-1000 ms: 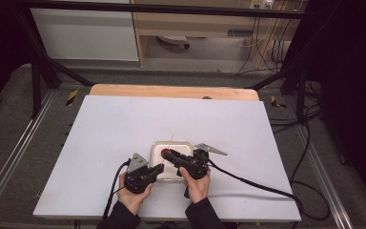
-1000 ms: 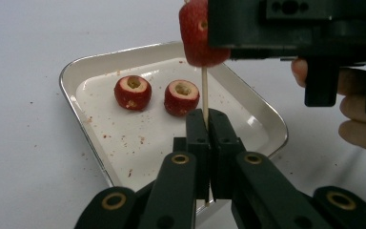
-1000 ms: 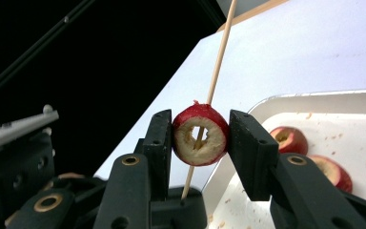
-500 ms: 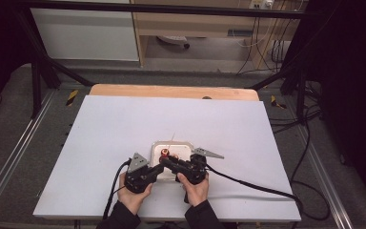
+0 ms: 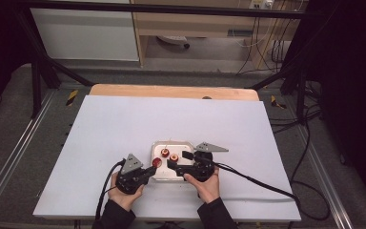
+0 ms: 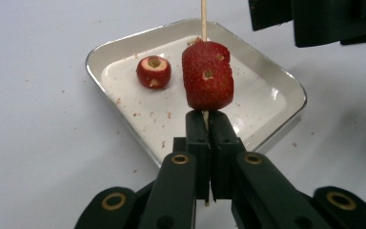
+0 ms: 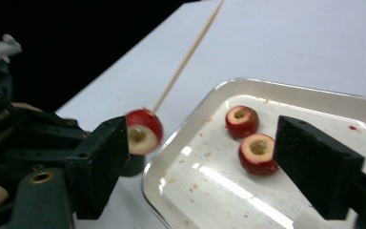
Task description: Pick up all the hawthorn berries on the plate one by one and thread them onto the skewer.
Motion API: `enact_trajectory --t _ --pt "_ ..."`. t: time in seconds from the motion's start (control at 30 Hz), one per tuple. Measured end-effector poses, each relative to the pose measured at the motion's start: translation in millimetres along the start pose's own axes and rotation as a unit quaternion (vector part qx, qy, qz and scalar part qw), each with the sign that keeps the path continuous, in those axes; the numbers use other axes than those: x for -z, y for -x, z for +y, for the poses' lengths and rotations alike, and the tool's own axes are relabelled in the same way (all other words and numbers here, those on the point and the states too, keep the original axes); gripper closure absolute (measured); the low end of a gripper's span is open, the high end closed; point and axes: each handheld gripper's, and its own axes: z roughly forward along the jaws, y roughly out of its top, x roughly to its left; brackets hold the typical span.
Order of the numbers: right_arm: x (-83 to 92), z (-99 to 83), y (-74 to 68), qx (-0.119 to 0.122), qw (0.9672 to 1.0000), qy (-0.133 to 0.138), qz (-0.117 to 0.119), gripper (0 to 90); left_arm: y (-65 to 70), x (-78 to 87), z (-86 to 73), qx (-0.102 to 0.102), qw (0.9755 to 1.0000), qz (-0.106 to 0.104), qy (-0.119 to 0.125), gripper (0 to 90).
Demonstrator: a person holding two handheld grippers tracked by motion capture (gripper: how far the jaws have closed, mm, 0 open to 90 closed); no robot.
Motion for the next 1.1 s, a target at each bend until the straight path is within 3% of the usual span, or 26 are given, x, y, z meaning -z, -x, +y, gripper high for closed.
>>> enact_trajectory --t 0.07,0.17,0.43,0.6,0.77,0.87,1.1 --pt "-0.1 1.6 3.6 0.013 0.9995 -0.028 -0.003 11.1 -2.5 3.4 -0.7 -0.004 1.0000 0.000 -0.004 88.2" --pt "0.6 3.5 5.9 0.021 0.9985 -0.050 -0.007 10.1 -6.6 9.5 -2.0 -0.011 0.9999 0.001 -0.009 88.2" --pt "5.1 19.3 16.3 0.073 0.9893 -0.121 -0.037 10.8 -25.1 30.7 -14.2 -0.020 0.9994 0.007 -0.026 88.2" --pt "-1.0 33.6 13.3 0.110 0.9766 -0.178 -0.047 13.3 -31.6 39.3 -19.6 -0.027 0.9991 0.004 -0.032 88.2" --pt "-11.8 46.6 9.4 0.139 0.9647 -0.219 -0.047 15.8 -35.0 39.9 -21.2 -0.030 0.9989 -0.002 -0.037 88.2" --pt "-20.7 54.2 8.8 0.160 0.9546 -0.246 -0.052 17.5 -35.9 38.4 -22.4 -0.031 0.9987 -0.003 -0.040 88.2" --pt "-43.0 63.5 9.5 0.173 0.9380 -0.296 -0.050 24.7 -38.8 37.8 -22.8 -0.027 0.9987 -0.004 -0.042 88.1"
